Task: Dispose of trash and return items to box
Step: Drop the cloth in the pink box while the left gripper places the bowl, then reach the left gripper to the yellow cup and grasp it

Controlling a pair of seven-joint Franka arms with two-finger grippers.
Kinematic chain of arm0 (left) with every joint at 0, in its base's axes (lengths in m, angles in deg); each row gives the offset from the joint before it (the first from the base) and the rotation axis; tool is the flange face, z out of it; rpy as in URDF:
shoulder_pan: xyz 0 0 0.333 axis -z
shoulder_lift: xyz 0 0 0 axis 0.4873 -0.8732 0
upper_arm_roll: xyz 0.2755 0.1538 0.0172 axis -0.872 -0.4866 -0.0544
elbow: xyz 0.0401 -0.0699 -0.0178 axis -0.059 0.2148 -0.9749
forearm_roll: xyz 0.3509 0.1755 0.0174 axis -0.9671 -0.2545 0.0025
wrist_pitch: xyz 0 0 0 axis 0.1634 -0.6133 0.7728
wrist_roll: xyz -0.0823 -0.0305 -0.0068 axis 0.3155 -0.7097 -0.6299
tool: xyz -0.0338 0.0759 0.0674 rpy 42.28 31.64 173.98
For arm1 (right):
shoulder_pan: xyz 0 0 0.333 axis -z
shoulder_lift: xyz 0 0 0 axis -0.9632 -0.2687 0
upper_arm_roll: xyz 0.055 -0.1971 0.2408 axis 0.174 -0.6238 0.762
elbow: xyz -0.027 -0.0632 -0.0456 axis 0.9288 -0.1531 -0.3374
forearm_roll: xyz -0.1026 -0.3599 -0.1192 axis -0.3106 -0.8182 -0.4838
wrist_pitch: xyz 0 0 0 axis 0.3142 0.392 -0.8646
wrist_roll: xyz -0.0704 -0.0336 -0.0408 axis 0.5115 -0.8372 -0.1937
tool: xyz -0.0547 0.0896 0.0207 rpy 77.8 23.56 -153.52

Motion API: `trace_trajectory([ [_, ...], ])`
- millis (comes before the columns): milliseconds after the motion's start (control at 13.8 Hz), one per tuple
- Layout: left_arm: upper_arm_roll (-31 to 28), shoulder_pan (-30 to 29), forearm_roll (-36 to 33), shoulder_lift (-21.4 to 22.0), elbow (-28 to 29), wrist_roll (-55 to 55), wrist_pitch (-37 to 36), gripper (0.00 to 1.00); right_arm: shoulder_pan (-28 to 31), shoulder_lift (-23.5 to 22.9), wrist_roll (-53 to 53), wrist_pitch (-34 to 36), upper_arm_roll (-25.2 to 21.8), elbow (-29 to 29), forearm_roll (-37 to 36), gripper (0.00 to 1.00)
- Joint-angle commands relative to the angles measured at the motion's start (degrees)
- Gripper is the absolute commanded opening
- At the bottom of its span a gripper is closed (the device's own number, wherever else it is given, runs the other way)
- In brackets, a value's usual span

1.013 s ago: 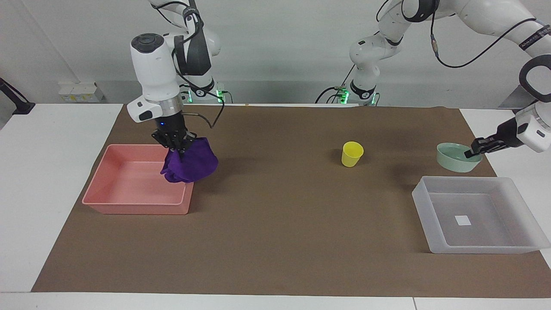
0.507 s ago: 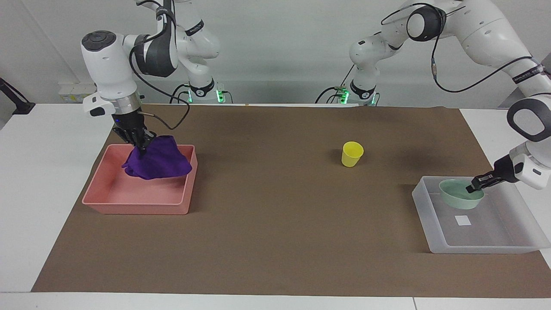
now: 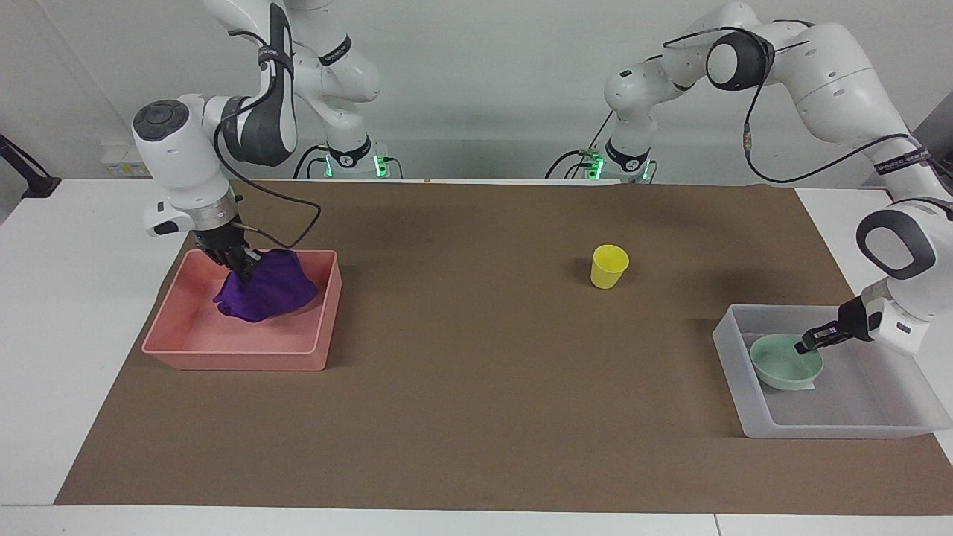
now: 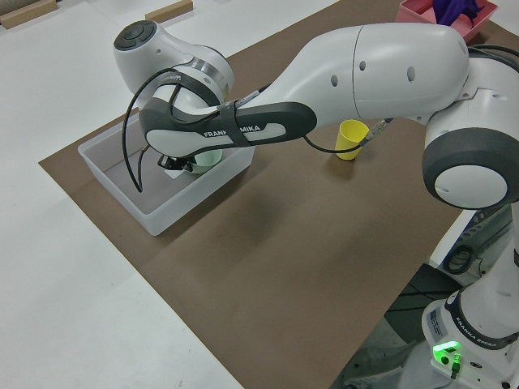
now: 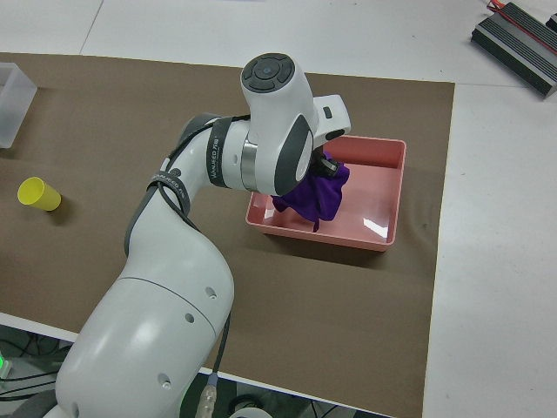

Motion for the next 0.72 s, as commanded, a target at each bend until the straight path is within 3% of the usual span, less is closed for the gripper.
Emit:
trace_trajectory([
  [0,0.0,0.3,-1.1,2.4,-1.5,0.3,-0.3,1.0,0.9,0.1,0.6,0.3,0.6,-0.3,-0.3,0.4],
  [145,0.4,0.7,-1.2,4.7,-1.5,0.1,-1.2,1.0,0.1,0.1,0.6,1.8,0.7,-1.0,0.1,0.56],
  [217,0.6,1.3,-1.4,6.2,-1.3,0.4,-2.2,1.0,-0.1,0.2,0.6,2.6,0.9,-1.9,0.1,0.84],
  [289,1.0,3.5,-1.3,8.4,-0.9,1.1,-4.2,1.0,-0.1,0.3,0.6,3.5,1.1,-2.7,0.2,1.0],
  [507,0.8,12.0,-1.4,13.6,1.6,11.1,-11.2,1.0,-1.2,0.9,0.7,7.2,1.2,-6.5,0.2,1.0],
  [651,0.6,16.8,-1.5,20.5,9.8,13.9,-12.4,1.0,-2.7,0.8,0.7,10.6,1.2,-10.2,0.3,1.0],
])
